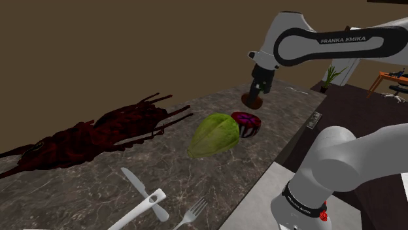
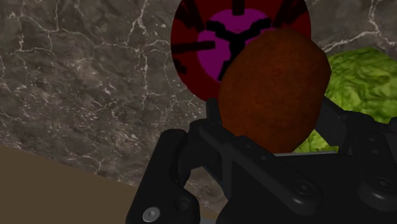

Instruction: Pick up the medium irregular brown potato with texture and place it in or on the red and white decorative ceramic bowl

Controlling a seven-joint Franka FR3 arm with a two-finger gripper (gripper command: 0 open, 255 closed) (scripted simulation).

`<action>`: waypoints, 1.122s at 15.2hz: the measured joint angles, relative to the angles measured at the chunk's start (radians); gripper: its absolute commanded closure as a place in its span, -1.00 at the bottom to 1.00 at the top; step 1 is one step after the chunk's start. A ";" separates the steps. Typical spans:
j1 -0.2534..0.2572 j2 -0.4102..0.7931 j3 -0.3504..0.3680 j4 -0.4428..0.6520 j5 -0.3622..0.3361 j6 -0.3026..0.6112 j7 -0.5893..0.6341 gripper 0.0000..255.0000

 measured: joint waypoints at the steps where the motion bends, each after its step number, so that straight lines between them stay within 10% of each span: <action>1: -0.001 -0.004 0.000 -0.014 -0.002 0.009 0.002 1.00; 17: -0.014 0.031 -0.030 -0.135 -0.031 0.165 0.007 1.00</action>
